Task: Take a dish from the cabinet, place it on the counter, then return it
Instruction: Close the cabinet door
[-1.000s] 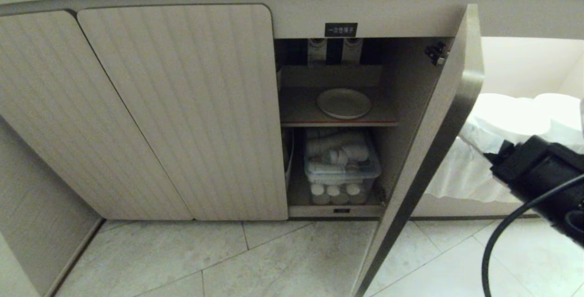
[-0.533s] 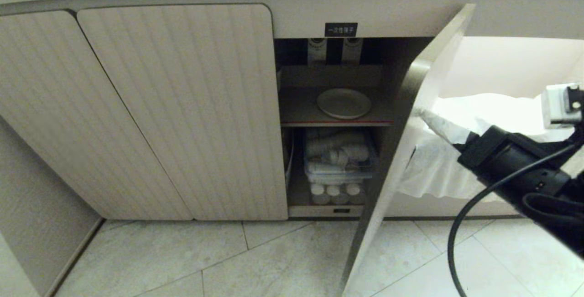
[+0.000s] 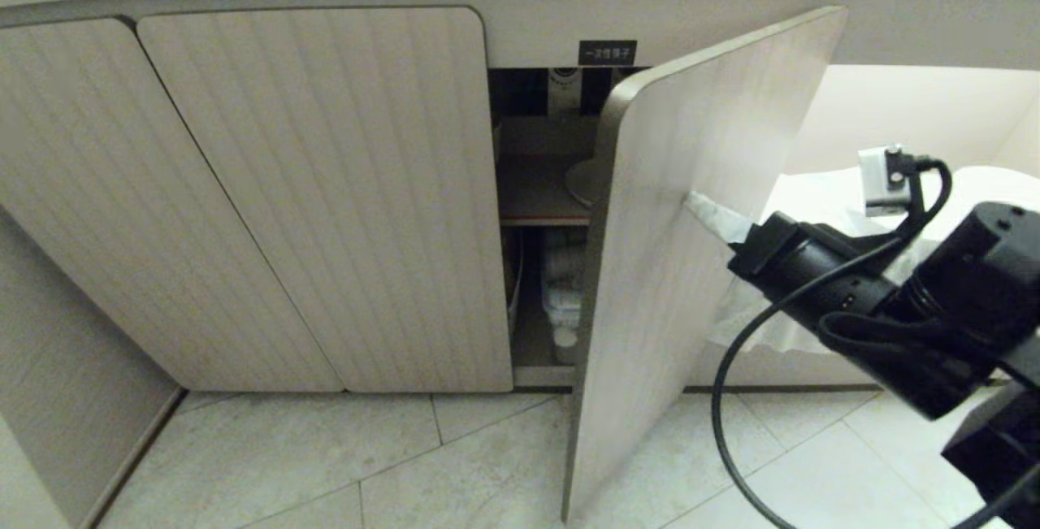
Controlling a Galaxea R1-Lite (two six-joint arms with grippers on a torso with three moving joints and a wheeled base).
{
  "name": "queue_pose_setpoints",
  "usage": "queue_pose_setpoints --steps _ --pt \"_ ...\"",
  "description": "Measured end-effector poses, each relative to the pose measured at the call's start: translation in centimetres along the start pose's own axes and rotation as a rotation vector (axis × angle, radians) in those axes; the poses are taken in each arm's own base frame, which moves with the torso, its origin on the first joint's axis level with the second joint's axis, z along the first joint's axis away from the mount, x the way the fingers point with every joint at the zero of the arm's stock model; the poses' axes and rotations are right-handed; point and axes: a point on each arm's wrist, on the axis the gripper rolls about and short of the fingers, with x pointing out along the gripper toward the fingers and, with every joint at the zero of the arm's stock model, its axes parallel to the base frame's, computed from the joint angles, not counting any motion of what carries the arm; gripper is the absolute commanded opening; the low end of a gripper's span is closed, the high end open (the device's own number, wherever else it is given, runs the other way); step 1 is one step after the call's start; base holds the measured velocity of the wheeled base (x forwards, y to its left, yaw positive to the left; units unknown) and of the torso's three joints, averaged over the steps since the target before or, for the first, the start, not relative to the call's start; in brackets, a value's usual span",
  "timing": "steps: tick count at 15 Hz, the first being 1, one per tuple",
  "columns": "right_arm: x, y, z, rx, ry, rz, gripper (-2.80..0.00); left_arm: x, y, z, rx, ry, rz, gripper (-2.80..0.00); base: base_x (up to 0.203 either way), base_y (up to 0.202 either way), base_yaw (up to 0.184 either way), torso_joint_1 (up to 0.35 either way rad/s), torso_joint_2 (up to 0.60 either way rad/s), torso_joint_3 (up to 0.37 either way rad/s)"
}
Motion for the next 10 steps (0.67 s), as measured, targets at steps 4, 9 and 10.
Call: queue_pose_setpoints --steps 4,9,10 --pt "3.5 -0.6 -0.6 -0.004 -0.020 0.012 -2.80 0.0 0.0 0.0 0.000 0.000 0.000 -2.80 0.000 0.000 0.000 0.000 0.00 0.000" --pt "7.1 -1.3 -1.4 -0.019 -0.055 0.027 -2.80 0.0 0.0 0.0 0.000 0.000 0.000 -2.80 0.000 0.000 0.000 0.000 0.00 0.000" --pt "7.6 -1.5 -1.6 -0.025 -0.067 0.033 -2.80 0.0 0.0 0.0 0.000 0.000 0.000 -2.80 0.000 0.000 0.000 0.000 0.00 0.000"
